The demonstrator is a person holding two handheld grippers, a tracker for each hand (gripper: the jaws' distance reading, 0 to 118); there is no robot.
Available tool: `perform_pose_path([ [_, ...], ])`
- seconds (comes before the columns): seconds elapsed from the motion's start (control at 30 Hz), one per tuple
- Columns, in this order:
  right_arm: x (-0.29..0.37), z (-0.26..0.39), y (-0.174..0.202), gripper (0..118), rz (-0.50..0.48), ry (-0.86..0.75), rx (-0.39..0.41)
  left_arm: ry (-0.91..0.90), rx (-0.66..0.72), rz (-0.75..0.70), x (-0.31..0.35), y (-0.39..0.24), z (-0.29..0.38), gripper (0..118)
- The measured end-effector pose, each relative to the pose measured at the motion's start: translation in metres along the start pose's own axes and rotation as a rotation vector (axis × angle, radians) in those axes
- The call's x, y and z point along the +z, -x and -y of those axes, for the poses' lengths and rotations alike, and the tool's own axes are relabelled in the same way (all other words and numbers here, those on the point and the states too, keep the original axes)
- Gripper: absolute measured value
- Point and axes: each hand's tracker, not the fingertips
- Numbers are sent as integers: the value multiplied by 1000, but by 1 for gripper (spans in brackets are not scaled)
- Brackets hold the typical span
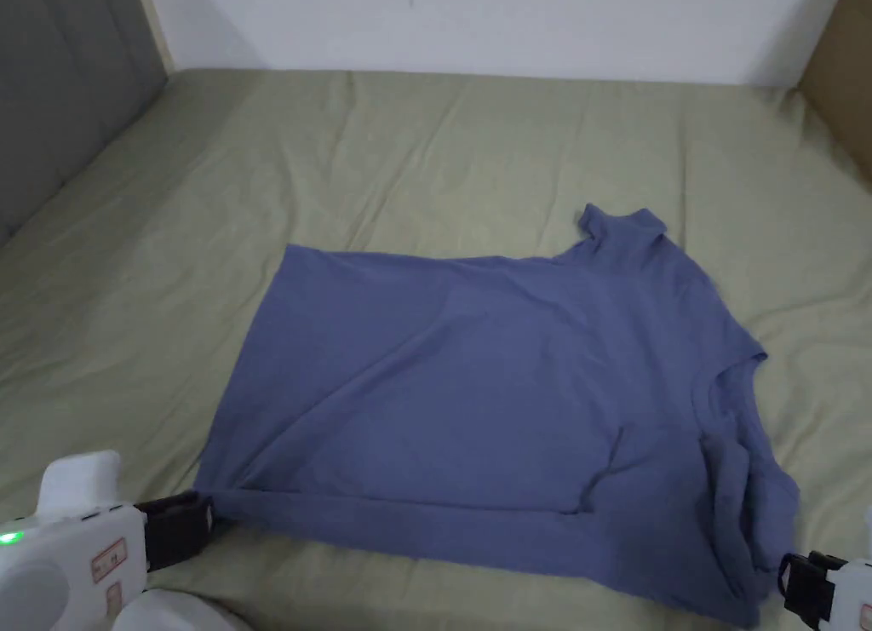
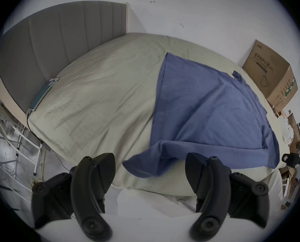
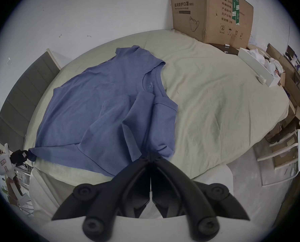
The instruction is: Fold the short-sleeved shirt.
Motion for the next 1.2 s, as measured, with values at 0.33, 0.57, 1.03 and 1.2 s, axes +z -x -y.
perform_pose_path([
  [0.33, -11, 3, -1, 0, -24, 59, 7, 39, -133, 4, -19, -13, 7, 2],
  [0.57, -9, -3, 16, 95, -60, 65, 194, 35, -36, 23, -9, -2, 1, 2],
  [1.03, -44, -8, 19, 0, 5, 132, 302, 58, -67, 0, -9, -11, -4, 2],
  [1.2, -29, -16, 14, 0, -94, 99, 182, 62, -71, 0, -8, -11, -7, 2],
])
